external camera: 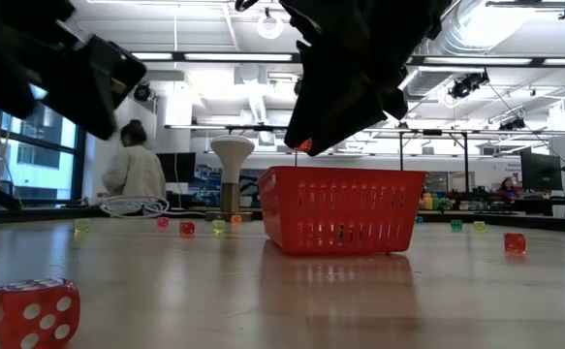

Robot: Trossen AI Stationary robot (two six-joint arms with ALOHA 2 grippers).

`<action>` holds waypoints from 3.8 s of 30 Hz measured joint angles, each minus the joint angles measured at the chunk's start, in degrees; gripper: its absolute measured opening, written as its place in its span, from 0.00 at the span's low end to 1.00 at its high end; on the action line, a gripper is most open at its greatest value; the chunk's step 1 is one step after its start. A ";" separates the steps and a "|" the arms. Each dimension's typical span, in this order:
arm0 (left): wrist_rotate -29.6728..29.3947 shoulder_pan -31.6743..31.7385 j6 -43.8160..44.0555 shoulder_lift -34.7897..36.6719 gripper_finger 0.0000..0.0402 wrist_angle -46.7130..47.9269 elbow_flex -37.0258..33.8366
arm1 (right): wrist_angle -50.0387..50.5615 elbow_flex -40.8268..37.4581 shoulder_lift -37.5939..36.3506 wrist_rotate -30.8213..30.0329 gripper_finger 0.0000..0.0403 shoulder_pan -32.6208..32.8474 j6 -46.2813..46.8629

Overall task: Pick & Place Dice
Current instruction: Put the red die into the red basket

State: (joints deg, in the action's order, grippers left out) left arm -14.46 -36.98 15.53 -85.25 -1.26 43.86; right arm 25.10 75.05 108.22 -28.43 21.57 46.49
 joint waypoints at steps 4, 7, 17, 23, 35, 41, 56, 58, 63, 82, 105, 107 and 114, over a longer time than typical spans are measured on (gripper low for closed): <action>-0.51 -1.38 1.73 -0.02 0.51 -1.68 0.00 | -0.44 0.00 -0.02 1.92 0.41 -0.41 0.84; -0.61 -1.66 2.51 -0.02 0.51 -2.40 0.00 | -0.50 0.00 -0.04 3.54 0.41 -0.29 0.03; -0.61 -3.12 8.52 -0.04 0.51 -3.08 0.00 | -0.50 0.00 -0.11 0.57 0.49 -1.05 -2.20; -1.71 -2.77 8.52 -0.07 0.51 -7.00 0.00 | -1.75 0.00 -0.11 7.40 0.54 -2.75 -1.38; -1.86 -4.00 10.15 -0.07 0.51 -7.64 0.00 | -1.68 0.00 -0.13 3.60 0.74 -3.00 3.32; -7.85 -3.86 7.11 -0.40 0.51 -13.47 0.00 | -0.28 0.00 -0.13 2.41 0.80 -2.85 7.59; -18.68 8.77 -1.56 -14.80 0.51 -37.53 0.02 | 0.81 -0.18 -0.13 -7.33 0.79 2.39 15.07; -16.61 10.23 -0.09 -15.72 0.51 -37.85 0.02 | 0.88 -0.24 -0.13 -7.48 0.79 2.73 15.00; -14.66 10.79 1.24 -15.69 0.51 -38.29 0.00 | 1.64 -0.20 -0.13 -8.04 0.79 3.30 15.42; -18.93 5.47 -7.21 -15.45 0.51 -43.67 0.00 | 1.03 0.02 -1.70 -10.51 0.79 5.26 13.33; -18.60 -11.32 3.84 -15.08 0.51 -36.20 0.00 | 37.20 0.02 -4.79 -28.20 0.79 34.91 60.25; -18.60 -11.01 4.04 -15.08 0.51 -36.23 0.00 | 42.71 0.02 -4.76 -30.02 0.79 36.33 67.45; -17.19 -9.79 5.02 -15.08 0.51 -35.15 0.00 | 52.15 0.00 -4.76 -28.69 0.79 40.69 85.37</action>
State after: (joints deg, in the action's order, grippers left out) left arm -31.65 -46.76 20.55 -100.33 -36.41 43.86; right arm 77.25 75.05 103.47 -57.12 62.25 131.86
